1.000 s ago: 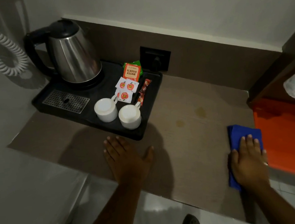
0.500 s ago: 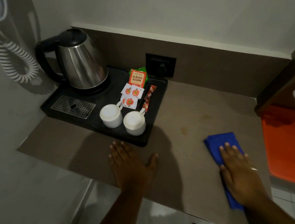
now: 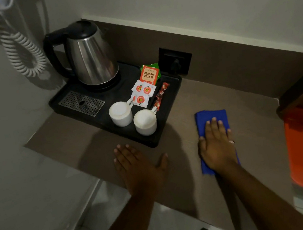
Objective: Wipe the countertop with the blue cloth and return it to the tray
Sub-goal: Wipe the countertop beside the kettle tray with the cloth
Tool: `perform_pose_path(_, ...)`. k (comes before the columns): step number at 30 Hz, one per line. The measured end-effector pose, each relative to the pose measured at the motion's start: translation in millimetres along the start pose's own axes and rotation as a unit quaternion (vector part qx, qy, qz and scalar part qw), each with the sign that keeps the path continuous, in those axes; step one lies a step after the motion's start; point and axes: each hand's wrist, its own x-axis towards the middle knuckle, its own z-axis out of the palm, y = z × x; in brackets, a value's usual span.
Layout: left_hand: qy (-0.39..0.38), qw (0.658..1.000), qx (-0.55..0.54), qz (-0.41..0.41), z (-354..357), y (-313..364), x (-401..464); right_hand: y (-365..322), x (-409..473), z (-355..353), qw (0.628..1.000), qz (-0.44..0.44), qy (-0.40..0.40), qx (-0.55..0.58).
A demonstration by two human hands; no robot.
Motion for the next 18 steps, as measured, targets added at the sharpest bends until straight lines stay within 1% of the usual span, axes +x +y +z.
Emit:
perform_pose_path(2,0.006,1.0,0.0,0.007,1.3,-1.4,1.1,23.4,-23.3,2.6,0.998,-0.067,-0.012,-0.004)
perform_pose_path(3,0.009,1.0,-0.001,0.011,2.4,-2.0,1.3,40.1,-31.7,0.9,0.997,-0.081,-0.015,0.001)
perform_pose_path(4,0.01,1.0,-0.002,0.015,3.8,-2.4,1.3,57.3,-36.8,-2.4,0.997,-0.076,-0.013,0.004)
perform_pose_path(6,0.017,1.0,0.0,0.022,7.2,-4.5,1.3,83.3,-38.3,-9.3,0.999,-0.032,0.005,0.001)
perform_pose_path(8,0.031,0.999,0.002,0.029,11.9,-6.5,2.0,91.1,-27.3,-13.9,0.999,0.026,0.023,-0.007)
perform_pose_path(12,0.046,0.998,0.001,0.032,18.6,-8.1,3.7,56.1,14.0,-18.5,0.984,0.175,0.038,0.002)
perform_pose_path(13,0.045,0.999,0.0,0.028,18.3,-7.8,3.8,40.2,22.3,-16.9,0.981,0.192,0.036,0.01)
perform_pose_path(14,0.042,0.999,0.0,0.024,17.2,-7.4,3.5,23.0,26.9,-12.5,0.983,0.18,0.032,0.015)
perform_pose_path(15,0.038,0.999,0.001,0.019,15.7,-7.0,3.6,6.5,26.5,-5.7,0.989,0.142,0.03,0.013)
perform_pose_path(17,0.029,1.0,-0.001,0.013,12.8,-6.0,2.9,-14.0,8.7,8.1,0.999,0.035,0.022,0.0)
perform_pose_path(18,0.022,1.0,-0.004,0.011,11.6,-5.3,2.4,-13.1,-5.5,11.1,1.0,-0.009,0.011,-0.004)
